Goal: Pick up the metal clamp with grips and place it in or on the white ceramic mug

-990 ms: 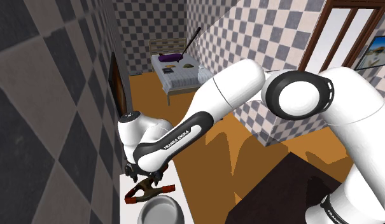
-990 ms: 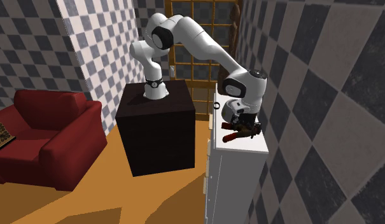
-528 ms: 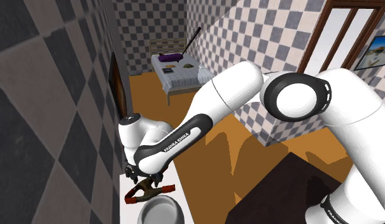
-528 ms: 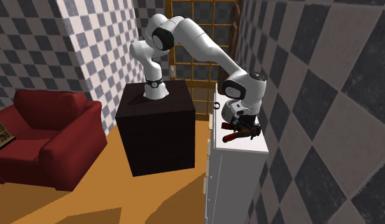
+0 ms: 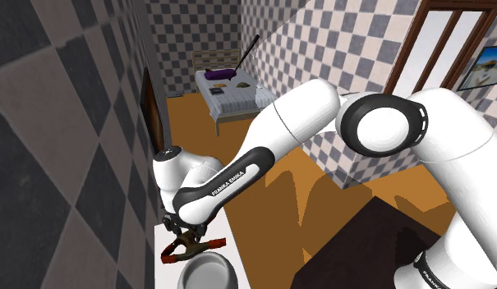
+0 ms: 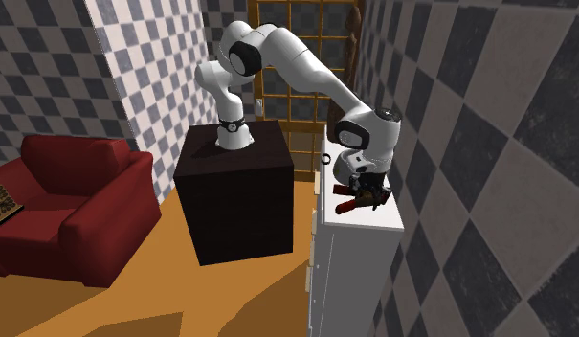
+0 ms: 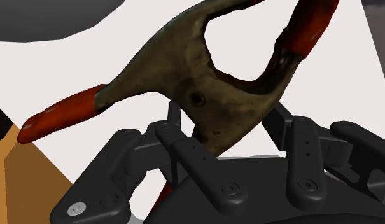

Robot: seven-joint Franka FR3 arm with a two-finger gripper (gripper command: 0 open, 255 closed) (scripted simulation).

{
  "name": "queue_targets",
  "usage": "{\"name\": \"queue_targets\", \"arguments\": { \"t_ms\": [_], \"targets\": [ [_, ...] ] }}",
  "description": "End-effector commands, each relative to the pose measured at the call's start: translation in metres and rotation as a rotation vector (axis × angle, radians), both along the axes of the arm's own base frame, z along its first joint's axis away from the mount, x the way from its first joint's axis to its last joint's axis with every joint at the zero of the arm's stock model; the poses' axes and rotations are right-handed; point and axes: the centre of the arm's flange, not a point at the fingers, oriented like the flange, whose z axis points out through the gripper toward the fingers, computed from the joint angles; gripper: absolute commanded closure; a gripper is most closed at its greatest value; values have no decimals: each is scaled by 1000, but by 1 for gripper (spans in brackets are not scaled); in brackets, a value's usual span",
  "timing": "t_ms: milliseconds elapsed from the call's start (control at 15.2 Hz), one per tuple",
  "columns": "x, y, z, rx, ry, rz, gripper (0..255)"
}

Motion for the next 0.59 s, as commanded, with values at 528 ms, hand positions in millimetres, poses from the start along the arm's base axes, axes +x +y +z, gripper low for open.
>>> {"name": "queue_targets", "arguments": {
  "t_ms": [528],
  "targets": [
    [0,0,31,0,0,0,255]
  ]
}}
